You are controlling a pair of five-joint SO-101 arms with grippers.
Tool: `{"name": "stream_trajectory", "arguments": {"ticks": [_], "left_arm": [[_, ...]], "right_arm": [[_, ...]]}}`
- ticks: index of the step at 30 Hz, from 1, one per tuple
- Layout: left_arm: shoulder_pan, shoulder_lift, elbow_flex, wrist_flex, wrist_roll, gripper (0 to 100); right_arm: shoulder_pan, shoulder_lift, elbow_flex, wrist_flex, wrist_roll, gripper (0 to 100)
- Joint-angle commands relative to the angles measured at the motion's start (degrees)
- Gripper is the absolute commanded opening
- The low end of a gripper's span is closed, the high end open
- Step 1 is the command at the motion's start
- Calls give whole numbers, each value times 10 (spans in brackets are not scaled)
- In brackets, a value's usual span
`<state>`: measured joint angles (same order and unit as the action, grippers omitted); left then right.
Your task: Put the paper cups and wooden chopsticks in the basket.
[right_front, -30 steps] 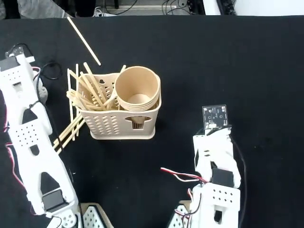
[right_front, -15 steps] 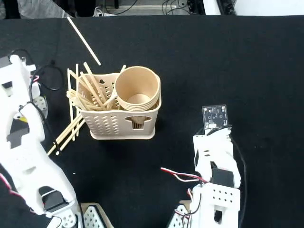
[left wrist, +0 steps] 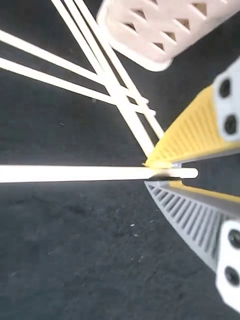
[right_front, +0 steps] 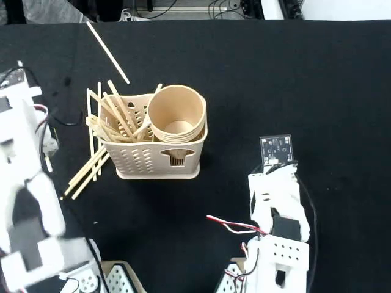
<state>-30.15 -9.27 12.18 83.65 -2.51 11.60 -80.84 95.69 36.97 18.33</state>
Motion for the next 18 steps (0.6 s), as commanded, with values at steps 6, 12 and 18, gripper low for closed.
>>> {"name": "stream_trajectory", "arguments": {"ticks": [6, 12, 18], "left_arm": [[-5, -356, 245, -228, -4, 30], [28, -562, 366, -320, -4, 30], [142, -804, 509, -427, -4, 30]], "right_arm": [[4, -8, -3, -11, -2, 12], [4, -8, -3, -11, -2, 12], [4, -8, -3, -11, -2, 12]]}}
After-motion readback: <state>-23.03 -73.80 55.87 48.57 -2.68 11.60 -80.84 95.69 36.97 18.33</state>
